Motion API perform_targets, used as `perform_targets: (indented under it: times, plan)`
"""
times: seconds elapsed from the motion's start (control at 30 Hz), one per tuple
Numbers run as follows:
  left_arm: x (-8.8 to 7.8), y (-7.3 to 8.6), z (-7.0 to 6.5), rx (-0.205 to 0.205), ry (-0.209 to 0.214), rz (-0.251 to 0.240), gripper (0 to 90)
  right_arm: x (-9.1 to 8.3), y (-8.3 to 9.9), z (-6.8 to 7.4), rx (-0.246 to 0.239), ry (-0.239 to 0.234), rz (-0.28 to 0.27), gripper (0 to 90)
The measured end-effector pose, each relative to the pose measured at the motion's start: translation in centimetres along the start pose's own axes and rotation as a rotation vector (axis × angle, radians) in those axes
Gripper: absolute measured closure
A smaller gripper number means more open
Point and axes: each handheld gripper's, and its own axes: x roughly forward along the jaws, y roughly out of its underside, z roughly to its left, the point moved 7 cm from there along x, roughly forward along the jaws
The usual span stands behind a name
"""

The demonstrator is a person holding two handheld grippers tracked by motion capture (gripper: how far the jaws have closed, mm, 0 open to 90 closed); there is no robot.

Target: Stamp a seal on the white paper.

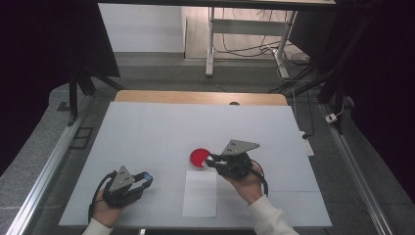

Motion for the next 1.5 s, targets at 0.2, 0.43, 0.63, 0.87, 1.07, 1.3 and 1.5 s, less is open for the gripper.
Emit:
perform_targets:
  times: [0.2, 0.43, 0.63, 0.87, 1.07, 1.3, 1.5]
  plan:
    - [0.0, 0.0, 0.0, 0.000, 0.002, 0.002, 65.7, 0.3, 0.7, 1.0, -0.017, -0.038, 0.036, 75.1]
    - [0.0, 0.0, 0.0, -0.001, 0.002, 0.003, 65.7, 0.2, 1.6, 2.4, -0.042, -0.071, 0.073, 75.1]
    - [0.1, 0.0, -0.1, -0.001, 0.002, 0.003, 65.7, 0.1, 1.6, 3.6, -0.065, -0.099, 0.085, 75.1]
    - [0.1, 0.0, -0.1, -0.004, 0.001, 0.003, 65.7, 0.5, 1.9, 4.5, -0.088, -0.119, 0.118, 75.1]
    - [0.2, 0.1, -0.1, -0.002, 0.006, 0.006, 65.6, 1.2, 3.0, 4.3, -0.091, -0.119, 0.160, 75.0]
    - [0.2, 0.1, -0.1, -0.002, 0.004, 0.006, 65.6, 2.0, 4.0, 4.1, -0.117, -0.111, 0.208, 75.1]
    - [0.3, 0.1, -0.2, 0.000, 0.005, 0.009, 65.7, 2.3, 4.3, 4.1, -0.151, -0.094, 0.236, 75.1]
